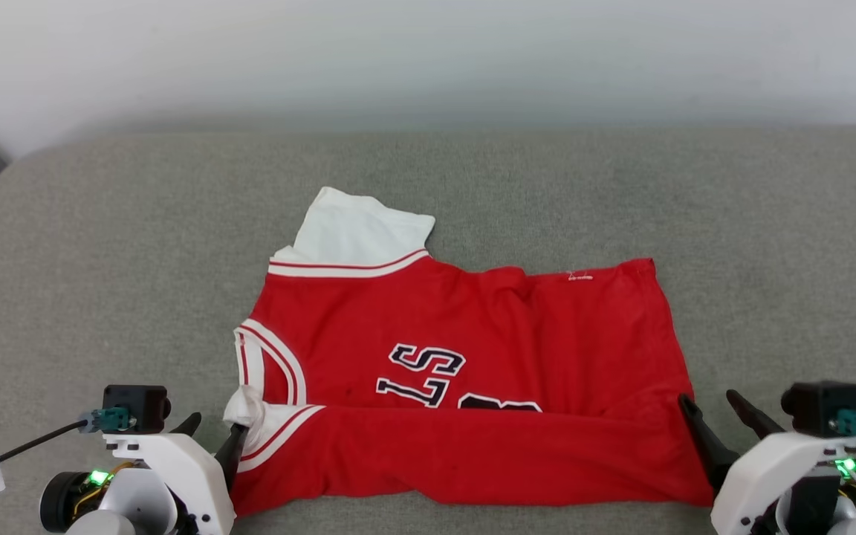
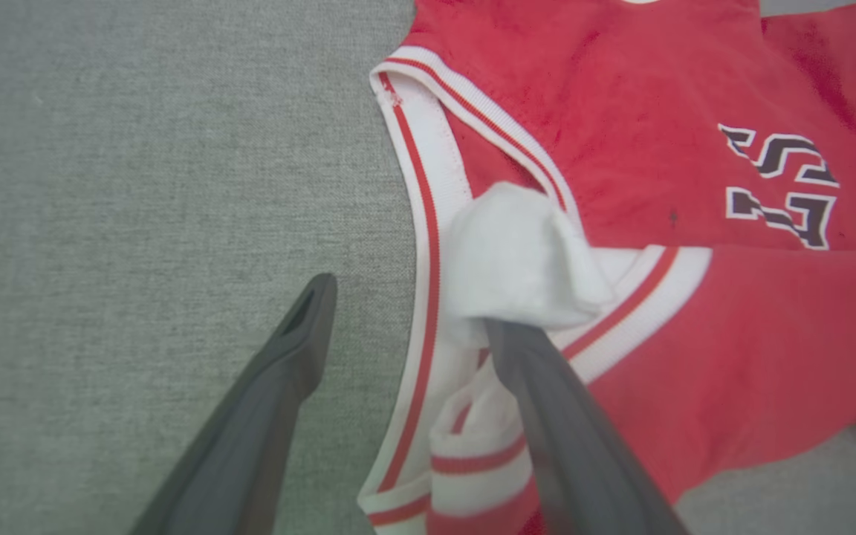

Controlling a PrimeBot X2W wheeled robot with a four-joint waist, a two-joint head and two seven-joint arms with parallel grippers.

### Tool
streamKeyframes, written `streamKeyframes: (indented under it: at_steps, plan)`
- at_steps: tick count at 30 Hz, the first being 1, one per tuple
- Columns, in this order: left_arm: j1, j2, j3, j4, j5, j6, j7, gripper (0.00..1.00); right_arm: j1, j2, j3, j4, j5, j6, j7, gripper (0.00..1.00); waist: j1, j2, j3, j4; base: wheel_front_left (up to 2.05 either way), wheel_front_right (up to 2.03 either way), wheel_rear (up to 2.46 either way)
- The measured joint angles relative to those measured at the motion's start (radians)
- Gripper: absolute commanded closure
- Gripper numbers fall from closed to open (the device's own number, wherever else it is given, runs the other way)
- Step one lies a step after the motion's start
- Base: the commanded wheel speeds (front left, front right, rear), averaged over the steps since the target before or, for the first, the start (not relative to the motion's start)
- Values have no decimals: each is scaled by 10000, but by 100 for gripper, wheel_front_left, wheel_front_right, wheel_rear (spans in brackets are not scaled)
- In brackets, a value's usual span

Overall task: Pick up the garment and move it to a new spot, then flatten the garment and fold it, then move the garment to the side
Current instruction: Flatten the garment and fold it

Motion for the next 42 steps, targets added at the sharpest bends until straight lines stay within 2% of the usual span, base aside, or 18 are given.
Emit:
streamKeyframes:
  at_steps: [5,11,18,21,25,29,35,36,37,38,39,42]
  plan:
    - [114,253,81,-201,-194,-79,203,0,659,153,-314,-765,-311,0,-1409,0,-1,0,-803,8,0,0,0]
    - [193,813,261,-876,-384,-63,918,0,1107,370,-759,-1755,-984,0,-2320,0,-2,0,-1432,-46,0,0,0]
    - [427,1233,305,-1862,-1129,140,2675,0,1580,757,-876,-2876,-1492,0,-2387,0,-2,0,-1600,-353,0,0,0]
    - [703,1448,272,-1975,-1756,144,3795,0,1820,915,-790,-3243,-1584,0,-2301,0,-2,0,-1566,-485,0,0,0]
    - [914,1728,313,-1841,-2240,228,4688,0,1890,1058,-499,-3524,-1580,0,-2151,0,-2,0,-1409,-723,0,0,0]
    - [954,1764,286,-1532,-2395,263,4926,0,1777,1087,-355,-3607,-1521,0,-2096,0,-2,0,-1022,-933,0,0,0]
    - [748,1310,192,-798,-2897,10,5104,0,1606,1143,-282,-3547,-1425,0,-2065,0,-2,0,-419,-1197,0,0,0]
    - [701,1258,213,-675,-3104,-42,5225,17,1585,1145,-291,-3532,-1421,0,-2069,0,-3,0,-343,-1230,0,0,0]
    - [640,1218,230,-573,-3218,-92,5281,56,1552,1147,-322,-3515,-1398,0,-2057,0,-2,0,-277,-1259,0,0,0]
    - [592,1174,247,-472,-3323,-171,5304,86,1530,1145,-349,-3496,-1377,0,-2023,0,-2,0,-227,-1277,0,0,0]
    - [546,1145,261,-370,-3396,-228,5311,100,1515,1137,-378,-3496,-1321,0,-1979,0,-3,0,-189,-1287,0,0,0]
    - [430,1047,263,-59,-3469,-437,5154,100,1495,1041,-568,-3494,-1204,0,-1753,0,-2,0,-168,-1234,0,0,0]
